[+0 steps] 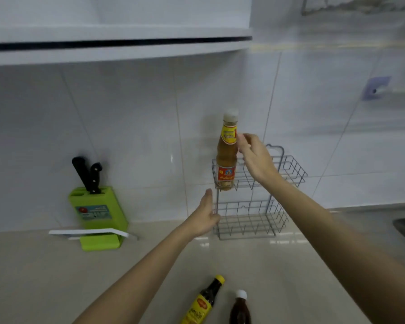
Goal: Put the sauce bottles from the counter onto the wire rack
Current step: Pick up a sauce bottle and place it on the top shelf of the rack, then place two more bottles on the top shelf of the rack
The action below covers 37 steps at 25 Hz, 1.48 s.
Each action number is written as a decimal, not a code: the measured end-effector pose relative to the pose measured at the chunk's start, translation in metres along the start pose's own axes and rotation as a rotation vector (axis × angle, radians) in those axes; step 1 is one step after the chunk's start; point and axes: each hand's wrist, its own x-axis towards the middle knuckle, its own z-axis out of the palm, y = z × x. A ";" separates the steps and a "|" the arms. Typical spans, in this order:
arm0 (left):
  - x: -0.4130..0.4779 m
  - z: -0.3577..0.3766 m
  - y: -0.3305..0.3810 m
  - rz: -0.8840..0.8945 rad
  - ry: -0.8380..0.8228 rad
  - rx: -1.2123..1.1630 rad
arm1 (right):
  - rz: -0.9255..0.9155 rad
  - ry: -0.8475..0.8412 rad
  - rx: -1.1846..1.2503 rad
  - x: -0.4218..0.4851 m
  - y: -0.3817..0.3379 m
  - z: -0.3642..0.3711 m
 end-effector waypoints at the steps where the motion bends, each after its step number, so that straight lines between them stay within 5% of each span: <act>1: -0.004 0.004 -0.016 -0.030 -0.039 0.091 | -0.074 0.167 0.048 -0.013 0.010 -0.001; 2: -0.005 0.006 -0.034 -0.072 -0.082 0.175 | -0.131 0.288 0.078 -0.025 0.021 -0.002; 4: -0.010 0.014 -0.069 -0.189 -0.202 0.315 | -0.108 0.241 0.079 -0.057 0.054 0.003; 7: -0.015 0.033 -0.100 -0.202 -0.346 0.484 | 0.066 -0.211 -0.176 -0.105 0.112 0.022; 11: -0.016 0.068 -0.113 -0.195 -0.402 0.502 | 0.536 -0.939 -0.538 -0.154 0.174 0.044; 13: -0.015 0.086 -0.119 -0.200 -0.370 0.535 | 0.681 -1.086 -0.601 -0.167 0.183 0.050; 17: -0.017 0.113 -0.128 -0.171 -0.300 0.624 | 0.782 -1.074 -0.566 -0.188 0.182 0.067; 22: -0.017 0.121 -0.139 -0.148 -0.267 0.501 | 0.686 -1.044 -0.564 -0.197 0.186 0.075; 27: -0.009 0.099 -0.126 -0.015 -0.089 0.367 | 0.545 -0.826 -0.700 -0.179 0.182 0.066; 32: -0.015 0.082 -0.117 0.055 0.006 0.276 | 0.648 -0.989 -0.556 -0.151 0.159 0.046; 37: -0.028 0.065 -0.106 0.124 -0.008 0.342 | 0.666 -0.907 -0.462 -0.164 0.144 0.029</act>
